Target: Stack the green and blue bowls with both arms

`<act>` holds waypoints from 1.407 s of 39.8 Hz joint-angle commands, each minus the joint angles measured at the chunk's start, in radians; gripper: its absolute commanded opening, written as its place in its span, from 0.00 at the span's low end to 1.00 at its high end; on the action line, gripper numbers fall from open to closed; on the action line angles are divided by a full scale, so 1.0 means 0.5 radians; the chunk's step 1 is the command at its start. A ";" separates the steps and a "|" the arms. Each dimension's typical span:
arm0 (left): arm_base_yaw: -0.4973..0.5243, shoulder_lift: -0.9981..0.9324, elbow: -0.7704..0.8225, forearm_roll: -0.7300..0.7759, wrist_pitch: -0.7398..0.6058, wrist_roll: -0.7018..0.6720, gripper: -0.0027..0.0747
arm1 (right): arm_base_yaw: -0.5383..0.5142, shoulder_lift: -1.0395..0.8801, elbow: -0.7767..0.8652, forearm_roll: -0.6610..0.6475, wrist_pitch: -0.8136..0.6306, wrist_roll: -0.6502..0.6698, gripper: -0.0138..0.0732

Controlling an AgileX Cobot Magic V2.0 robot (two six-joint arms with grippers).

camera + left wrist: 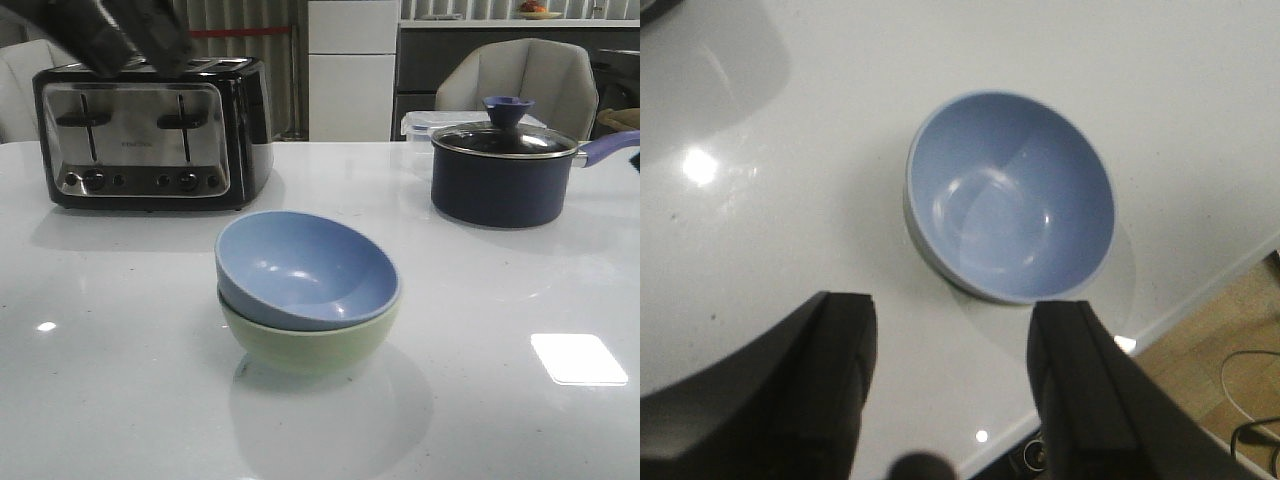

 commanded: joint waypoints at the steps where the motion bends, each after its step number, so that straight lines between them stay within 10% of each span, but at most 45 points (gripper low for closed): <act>1: -0.001 -0.272 0.142 0.021 -0.070 -0.065 0.58 | -0.004 -0.084 -0.053 -0.057 -0.059 0.036 0.68; 25: 0.003 -1.010 0.621 0.360 -0.114 -0.195 0.53 | -0.004 -0.331 0.054 -0.206 -0.020 0.081 0.67; 40: 0.003 -1.005 0.621 0.360 -0.107 -0.195 0.16 | -0.004 -0.331 0.054 -0.206 -0.028 0.081 0.22; 56: 0.003 -1.005 0.621 0.360 -0.107 -0.195 0.16 | -0.004 -0.331 0.054 -0.206 -0.007 0.081 0.18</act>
